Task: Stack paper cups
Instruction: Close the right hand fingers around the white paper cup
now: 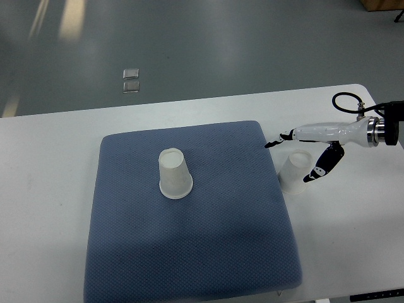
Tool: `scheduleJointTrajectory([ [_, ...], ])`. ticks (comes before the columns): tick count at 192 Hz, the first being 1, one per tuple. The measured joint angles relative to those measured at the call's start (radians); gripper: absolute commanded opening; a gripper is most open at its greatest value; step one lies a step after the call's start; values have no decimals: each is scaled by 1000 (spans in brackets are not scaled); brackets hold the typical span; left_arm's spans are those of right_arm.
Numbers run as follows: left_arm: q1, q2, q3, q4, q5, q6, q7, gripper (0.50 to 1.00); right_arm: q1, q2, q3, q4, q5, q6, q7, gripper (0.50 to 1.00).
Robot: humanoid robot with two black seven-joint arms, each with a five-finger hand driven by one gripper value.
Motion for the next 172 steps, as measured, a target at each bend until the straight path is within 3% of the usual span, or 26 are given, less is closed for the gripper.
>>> scheduleJointTrajectory([
  [172,0,0,0,0,0,0,0,1000,67,108,-183,-210,-108,-144,9,901],
])
